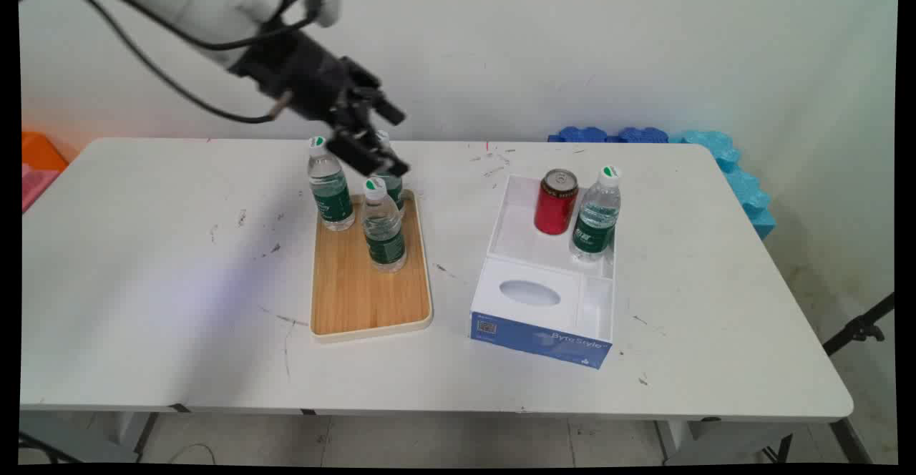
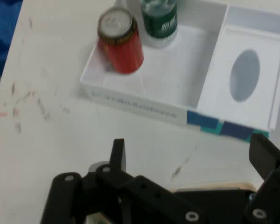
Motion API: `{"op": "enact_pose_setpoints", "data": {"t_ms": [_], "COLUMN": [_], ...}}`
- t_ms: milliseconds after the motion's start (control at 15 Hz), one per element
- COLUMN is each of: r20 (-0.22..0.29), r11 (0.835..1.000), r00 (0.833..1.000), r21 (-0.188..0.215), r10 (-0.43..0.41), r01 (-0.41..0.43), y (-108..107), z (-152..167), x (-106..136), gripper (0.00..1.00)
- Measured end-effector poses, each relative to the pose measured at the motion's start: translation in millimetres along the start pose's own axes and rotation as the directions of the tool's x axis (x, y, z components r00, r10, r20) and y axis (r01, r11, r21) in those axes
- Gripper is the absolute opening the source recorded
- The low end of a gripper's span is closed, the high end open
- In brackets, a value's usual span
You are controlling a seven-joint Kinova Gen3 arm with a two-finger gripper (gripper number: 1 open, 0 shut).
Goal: Pick up the green bottle from the white box
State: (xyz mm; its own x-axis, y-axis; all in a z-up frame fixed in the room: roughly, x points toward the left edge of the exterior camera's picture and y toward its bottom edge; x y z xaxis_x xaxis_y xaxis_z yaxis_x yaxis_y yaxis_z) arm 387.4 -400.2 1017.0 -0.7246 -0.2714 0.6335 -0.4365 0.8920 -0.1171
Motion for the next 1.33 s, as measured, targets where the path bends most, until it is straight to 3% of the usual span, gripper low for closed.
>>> {"op": "enact_pose_setpoints", "data": {"t_ms": [200, 733, 1333], "r20": [-0.015, -0.033, -0.027], "r11": [1.0, 0.992, 0.983], "r00": [1.0, 0.993, 0.986], "r21": [-0.013, -0.054, -0.085], "r10": [0.025, 0.109, 0.162], "r01": [-0.026, -0.111, -0.164], "y": [-2.8, -10.9, -22.8], "z": [24.2, 133.3, 244.3], "x": [20.7, 74.8, 105.3], "gripper": [1.0, 1.0, 1.0]}}
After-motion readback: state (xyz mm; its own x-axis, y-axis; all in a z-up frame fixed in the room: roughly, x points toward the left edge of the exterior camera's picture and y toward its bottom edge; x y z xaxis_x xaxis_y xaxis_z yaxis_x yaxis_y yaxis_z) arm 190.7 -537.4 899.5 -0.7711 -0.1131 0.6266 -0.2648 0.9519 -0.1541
